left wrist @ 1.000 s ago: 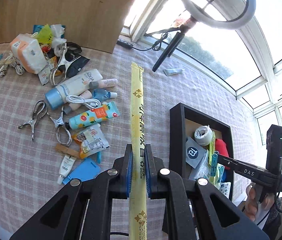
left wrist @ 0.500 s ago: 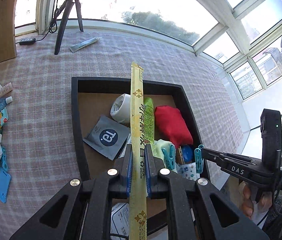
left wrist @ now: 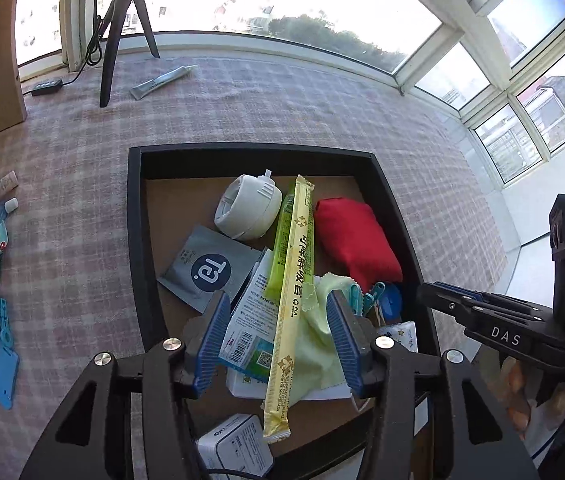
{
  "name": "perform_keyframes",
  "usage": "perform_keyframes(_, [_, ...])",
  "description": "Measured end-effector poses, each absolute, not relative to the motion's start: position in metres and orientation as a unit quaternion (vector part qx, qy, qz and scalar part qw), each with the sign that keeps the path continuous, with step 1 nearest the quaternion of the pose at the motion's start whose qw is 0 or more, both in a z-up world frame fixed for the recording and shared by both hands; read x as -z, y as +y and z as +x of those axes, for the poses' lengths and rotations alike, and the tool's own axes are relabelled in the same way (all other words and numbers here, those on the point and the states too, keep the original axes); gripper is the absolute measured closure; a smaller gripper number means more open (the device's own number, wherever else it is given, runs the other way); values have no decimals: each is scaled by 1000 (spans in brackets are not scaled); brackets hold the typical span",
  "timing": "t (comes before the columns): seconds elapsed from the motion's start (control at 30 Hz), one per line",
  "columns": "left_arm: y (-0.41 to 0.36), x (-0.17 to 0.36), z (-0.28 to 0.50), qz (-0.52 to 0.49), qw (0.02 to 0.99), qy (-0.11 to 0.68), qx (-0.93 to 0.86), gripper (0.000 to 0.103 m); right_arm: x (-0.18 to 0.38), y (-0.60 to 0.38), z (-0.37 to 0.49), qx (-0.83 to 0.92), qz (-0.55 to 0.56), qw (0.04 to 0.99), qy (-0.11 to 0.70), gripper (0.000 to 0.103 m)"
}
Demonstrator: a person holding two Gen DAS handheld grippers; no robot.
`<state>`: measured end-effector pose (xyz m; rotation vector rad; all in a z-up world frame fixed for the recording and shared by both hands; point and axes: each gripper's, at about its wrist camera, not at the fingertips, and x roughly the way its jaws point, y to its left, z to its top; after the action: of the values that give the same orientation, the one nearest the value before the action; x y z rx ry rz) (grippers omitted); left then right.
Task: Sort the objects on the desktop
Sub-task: 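Carry the yellow packet and teal clip into the black tray and open both grippers, then move both grippers back over the pile toward the white tube and blue stand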
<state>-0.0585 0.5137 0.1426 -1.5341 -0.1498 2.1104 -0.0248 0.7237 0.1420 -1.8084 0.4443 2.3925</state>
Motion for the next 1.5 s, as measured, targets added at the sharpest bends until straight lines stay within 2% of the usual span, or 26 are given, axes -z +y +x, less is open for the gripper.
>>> perform_keyframes(0.23, [462,-137,-67,-569,217,-79,-789,55,-143,681,-44,-793,-597,16,122,80])
perform_keyframes(0.4, [412,-131,-67,-567,176,-88,-800,55,-144,642,-60,-794,-600,-20,102,74])
perform_keyframes(0.57, [352,-119,-64,-570,132,-97,-805,55,-141,593,-70,-789,-607,-56,75,74])
perform_keyframes(0.9, [245,-67,-64,-612,85,-80,-782,55,-114,487,-64,-757,-638,-120,77,74])
perform_keyframes(1.27, [228,-24,-73,-652,124,-40,-747,55,-82,409,-58,-734,-662,-99,117,74])
perform_keyframes(1.5, [234,-21,-80,-645,152,-10,-749,57,-72,390,-60,-733,-663,-65,138,74])
